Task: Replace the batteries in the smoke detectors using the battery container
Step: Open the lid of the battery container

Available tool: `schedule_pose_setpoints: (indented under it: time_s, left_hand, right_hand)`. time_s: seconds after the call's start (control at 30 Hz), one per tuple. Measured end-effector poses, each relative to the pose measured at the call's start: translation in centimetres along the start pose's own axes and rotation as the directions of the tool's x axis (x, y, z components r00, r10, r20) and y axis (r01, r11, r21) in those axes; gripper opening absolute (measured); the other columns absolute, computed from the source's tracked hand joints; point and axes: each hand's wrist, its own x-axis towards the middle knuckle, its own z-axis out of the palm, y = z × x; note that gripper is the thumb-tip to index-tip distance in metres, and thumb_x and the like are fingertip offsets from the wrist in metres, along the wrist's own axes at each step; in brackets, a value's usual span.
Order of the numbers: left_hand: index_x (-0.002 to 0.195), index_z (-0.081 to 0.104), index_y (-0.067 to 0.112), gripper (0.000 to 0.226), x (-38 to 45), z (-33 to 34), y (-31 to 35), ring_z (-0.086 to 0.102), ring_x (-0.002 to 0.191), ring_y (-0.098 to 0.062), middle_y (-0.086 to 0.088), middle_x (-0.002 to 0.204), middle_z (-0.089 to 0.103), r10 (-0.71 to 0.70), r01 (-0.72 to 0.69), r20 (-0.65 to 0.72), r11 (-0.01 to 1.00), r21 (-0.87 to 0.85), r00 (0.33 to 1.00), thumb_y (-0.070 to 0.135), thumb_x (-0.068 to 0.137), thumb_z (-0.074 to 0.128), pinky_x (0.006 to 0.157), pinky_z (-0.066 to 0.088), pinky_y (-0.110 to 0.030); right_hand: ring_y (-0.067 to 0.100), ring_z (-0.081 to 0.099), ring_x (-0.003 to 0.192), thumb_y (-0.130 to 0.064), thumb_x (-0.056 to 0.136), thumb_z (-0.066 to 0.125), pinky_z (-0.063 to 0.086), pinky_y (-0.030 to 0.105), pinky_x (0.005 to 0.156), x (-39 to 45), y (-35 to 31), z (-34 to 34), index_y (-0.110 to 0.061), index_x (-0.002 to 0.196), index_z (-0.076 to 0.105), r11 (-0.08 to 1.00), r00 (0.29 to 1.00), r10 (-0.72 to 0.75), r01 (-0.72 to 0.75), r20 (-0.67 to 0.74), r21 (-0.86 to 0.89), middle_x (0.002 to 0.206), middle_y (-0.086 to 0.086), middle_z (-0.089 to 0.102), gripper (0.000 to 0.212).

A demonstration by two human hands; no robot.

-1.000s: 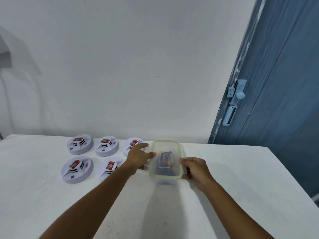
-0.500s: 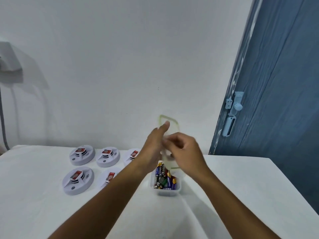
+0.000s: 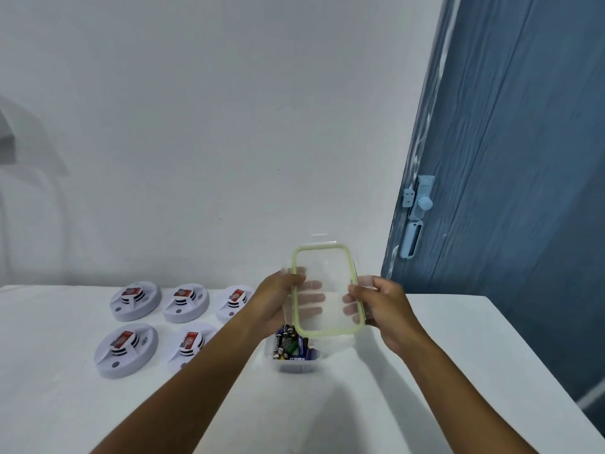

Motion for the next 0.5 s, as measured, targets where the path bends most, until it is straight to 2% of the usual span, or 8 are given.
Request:
schedule_pose_setpoints:
  time_s: [0.07, 0.13, 0.17, 0.23, 0.27, 0.3, 0.37, 0.5]
  left_hand:
    - [0.113, 0.054, 0.005, 0.023, 0.7, 0.5, -0.7, 0.067, 0.069, -0.026, -0.016, 0.093, 0.065, 0.079, -0.055, -0.114, 0.978, 0.201, 0.99, 0.0, 0.09, 0.055, 0.056, 0.057, -0.036]
    - [0.121, 0.053, 0.008, 0.035, 1.6, 0.7, -1.5, 0.065, 0.069, -0.023, -0.012, 0.088, 0.066, 0.221, -0.116, -0.188, 0.885, 0.451, 0.957, 0.001, 0.087, 0.061, 0.06, 0.056, -0.035]
    - [0.121, 0.055, 0.011, 0.036, 2.2, 0.7, -2.0, 0.065, 0.074, -0.023, -0.008, 0.087, 0.066, 0.332, -0.16, -0.185, 0.782, 0.603, 0.925, 0.006, 0.087, 0.064, 0.065, 0.055, -0.034]
    - [0.119, 0.06, 0.016, 0.034, 3.2, 0.1, -2.6, 0.064, 0.089, -0.022, -0.002, 0.096, 0.067, 0.531, -0.198, -0.103, 0.479, 0.855, 0.841, 0.018, 0.085, 0.067, 0.075, 0.05, -0.029]
    - [0.119, 0.061, 0.018, 0.035, 3.5, -0.3, -2.9, 0.061, 0.098, -0.022, -0.002, 0.104, 0.067, 0.583, -0.184, -0.047, 0.331, 0.926, 0.811, 0.02, 0.085, 0.066, 0.08, 0.047, -0.028]
    - [0.122, 0.06, 0.018, 0.038, 3.8, -1.0, -3.0, 0.057, 0.106, -0.023, -0.003, 0.112, 0.065, 0.601, -0.15, -0.007, 0.212, 0.966, 0.799, 0.021, 0.085, 0.066, 0.085, 0.046, -0.03]
    - [0.129, 0.056, 0.019, 0.045, 4.4, -2.4, -3.3, 0.05, 0.118, -0.027, -0.007, 0.127, 0.059, 0.558, -0.047, -0.003, 0.076, 0.996, 0.83, 0.02, 0.084, 0.064, 0.093, 0.047, -0.038]
    - [0.133, 0.052, 0.016, 0.052, 4.4, -4.2, -3.6, 0.055, 0.113, -0.029, -0.013, 0.127, 0.056, 0.435, 0.065, -0.067, 0.019, 0.998, 0.898, 0.011, 0.082, 0.06, 0.093, 0.048, -0.039]
  right_hand:
    - [0.023, 0.064, 0.06, -0.007, 0.09, 0.062, 0.05, 0.028, 0.051, 0.4, 0.6, -1.3, -0.002, 0.093, 0.064, 1.0, 0.998, 0.009, -0.007, -0.058, 0.029, 0.076, 0.014, 0.07, 0.006]
    - [0.022, 0.064, 0.06, -0.006, 0.091, 0.061, 0.049, 0.027, 0.051, 0.8, 1.1, -3.0, -0.001, 0.092, 0.064, 1.0, 0.993, 0.025, -0.023, -0.113, 0.015, 0.078, 0.014, 0.069, 0.006]
    - [0.022, 0.064, 0.06, -0.006, 0.091, 0.06, 0.049, 0.026, 0.051, 1.0, 1.4, -4.0, 0.0, 0.092, 0.064, 0.999, 0.989, 0.036, -0.037, -0.144, -0.002, 0.078, 0.015, 0.069, 0.006]
    - [0.023, 0.062, 0.059, -0.004, 0.091, 0.059, 0.049, 0.026, 0.052, 1.6, 2.4, -5.6, 0.001, 0.091, 0.064, 0.997, 0.978, 0.063, -0.072, -0.2, -0.038, 0.077, 0.015, 0.068, 0.007]
    - [0.024, 0.061, 0.059, -0.003, 0.091, 0.058, 0.048, 0.026, 0.052, 1.8, 3.0, -6.5, 0.001, 0.09, 0.064, 0.994, 0.971, 0.082, -0.096, -0.226, -0.053, 0.076, 0.016, 0.068, 0.007]
    - [0.024, 0.061, 0.058, -0.002, 0.091, 0.058, 0.048, 0.025, 0.051, 2.1, 3.7, -7.1, 0.002, 0.088, 0.064, 0.99, 0.964, 0.105, -0.124, -0.244, -0.067, 0.075, 0.016, 0.067, 0.007]
    - [0.024, 0.06, 0.056, -0.001, 0.09, 0.058, 0.047, 0.024, 0.048, 2.6, 5.4, -8.0, 0.001, 0.085, 0.064, 0.981, 0.955, 0.149, -0.175, -0.257, -0.079, 0.073, 0.017, 0.067, 0.008]
    - [0.022, 0.056, 0.048, 0.003, 0.089, 0.057, 0.045, 0.023, 0.044, 3.1, 8.0, -8.1, 0.001, 0.078, 0.06, 0.972, 0.954, 0.19, -0.215, -0.232, -0.089, 0.067, 0.018, 0.063, 0.011]
